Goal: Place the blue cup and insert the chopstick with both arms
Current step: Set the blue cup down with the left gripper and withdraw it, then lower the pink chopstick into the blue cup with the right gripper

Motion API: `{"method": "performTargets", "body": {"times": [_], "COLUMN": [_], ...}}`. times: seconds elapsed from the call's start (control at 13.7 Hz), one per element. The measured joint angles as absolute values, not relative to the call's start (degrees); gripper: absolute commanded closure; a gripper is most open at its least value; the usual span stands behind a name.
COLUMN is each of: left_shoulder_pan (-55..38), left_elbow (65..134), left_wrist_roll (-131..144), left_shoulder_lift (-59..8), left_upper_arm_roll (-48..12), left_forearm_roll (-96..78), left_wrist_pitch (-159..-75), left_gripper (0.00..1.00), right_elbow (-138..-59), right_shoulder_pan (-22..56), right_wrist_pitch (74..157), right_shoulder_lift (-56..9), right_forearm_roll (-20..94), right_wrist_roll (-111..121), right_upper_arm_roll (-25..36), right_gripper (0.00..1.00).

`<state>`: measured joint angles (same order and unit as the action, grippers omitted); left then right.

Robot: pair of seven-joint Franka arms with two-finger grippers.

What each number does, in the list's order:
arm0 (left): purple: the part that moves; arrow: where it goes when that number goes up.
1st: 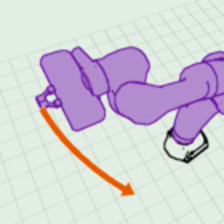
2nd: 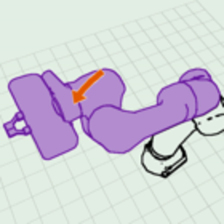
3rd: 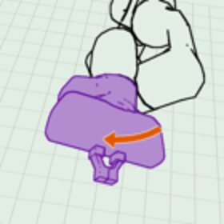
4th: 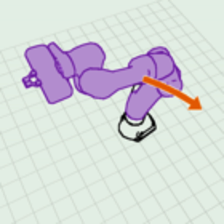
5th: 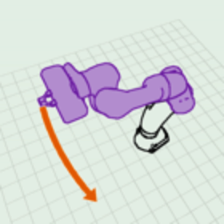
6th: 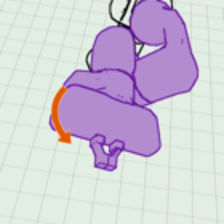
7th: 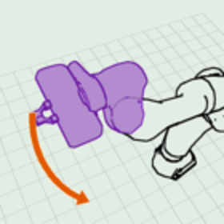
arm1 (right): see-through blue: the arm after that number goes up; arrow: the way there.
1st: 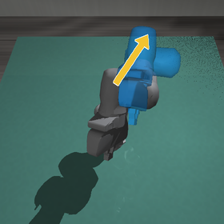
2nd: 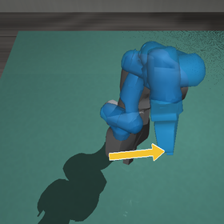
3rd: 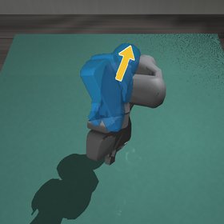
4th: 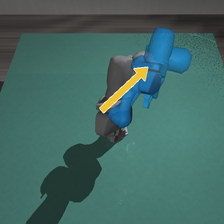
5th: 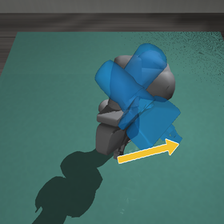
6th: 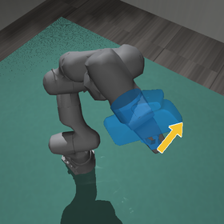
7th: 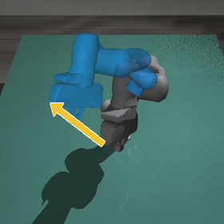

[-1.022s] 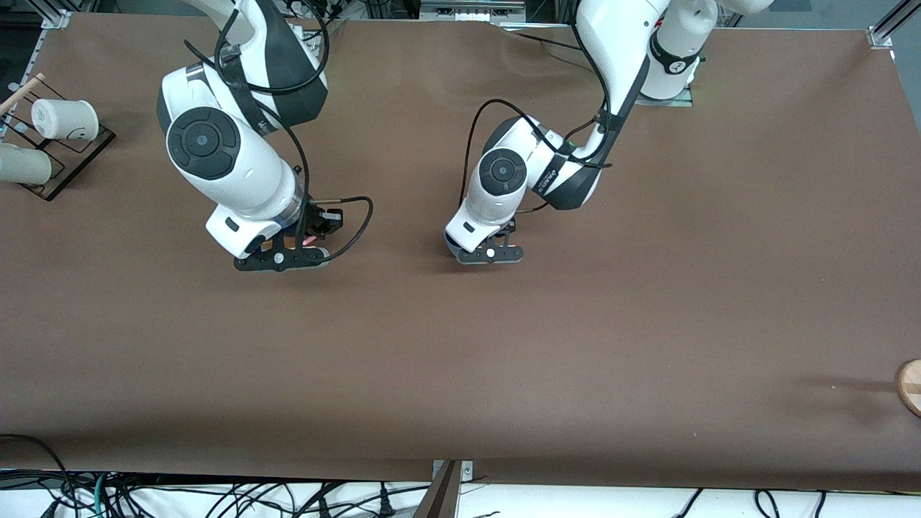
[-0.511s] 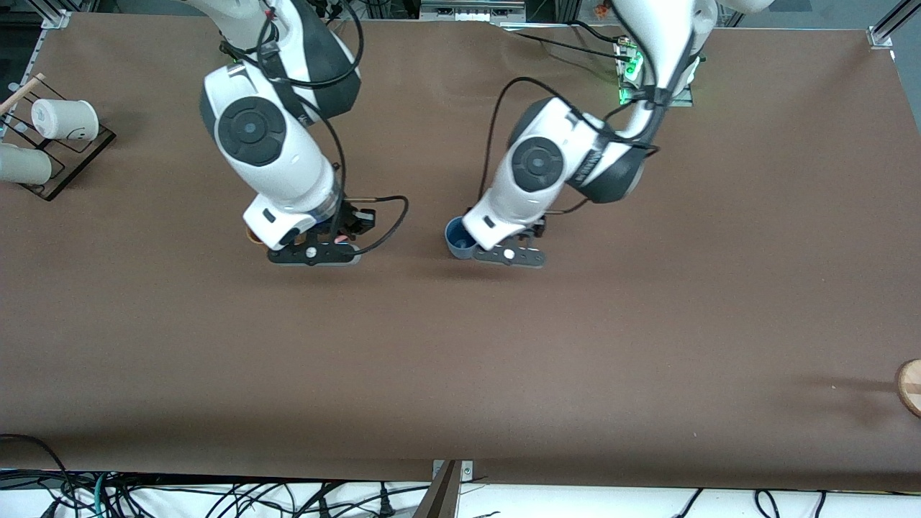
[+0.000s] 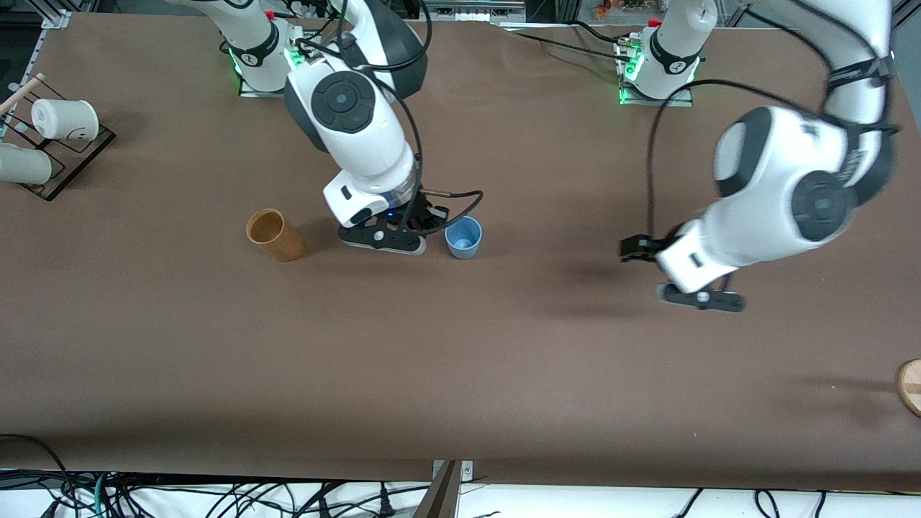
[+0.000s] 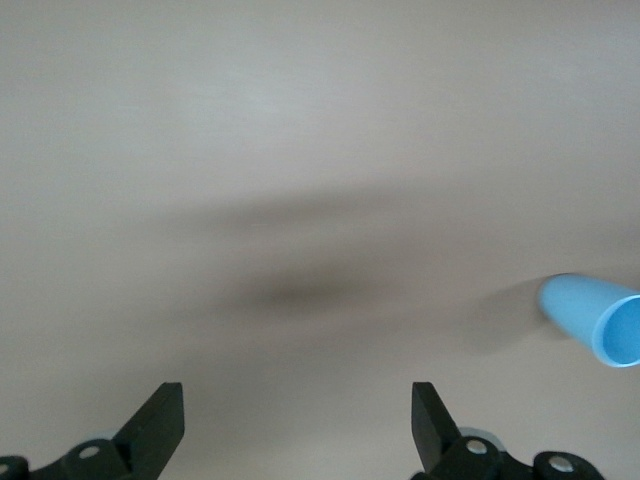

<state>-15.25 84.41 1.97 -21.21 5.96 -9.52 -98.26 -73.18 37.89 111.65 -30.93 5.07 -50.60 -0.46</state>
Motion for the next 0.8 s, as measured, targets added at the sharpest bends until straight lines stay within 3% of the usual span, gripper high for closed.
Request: {"method": "performTargets", "body": {"times": [0.51,0.8], "left_shoulder_pan": [-7.32,-4.87], "left_elbow": [84.38,87.54], "left_wrist_roll": [1.42,1.17], "left_shoulder_lift": [-11.96,-6.66], "left_upper_arm_roll": [5.78,5.78], "left_forearm_roll": [-3.15,-3.15], "left_wrist_pitch": [-94.02,-84.69], "left_gripper": [0.0,0.0], "right_elbow": [-71.24,-71.26], "right_shoulder_pan": [42.19,42.19], "right_wrist_pitch": [114.12,113.83], "right_shoulder_lift": [-37.02,-37.12], "right_forearm_roll": [4.93,4.51], "right_wrist_roll": [-56.57,-56.49], "right_upper_arm_roll": [-0.42,-0.14], "right_gripper": [1.0,1.0]}}
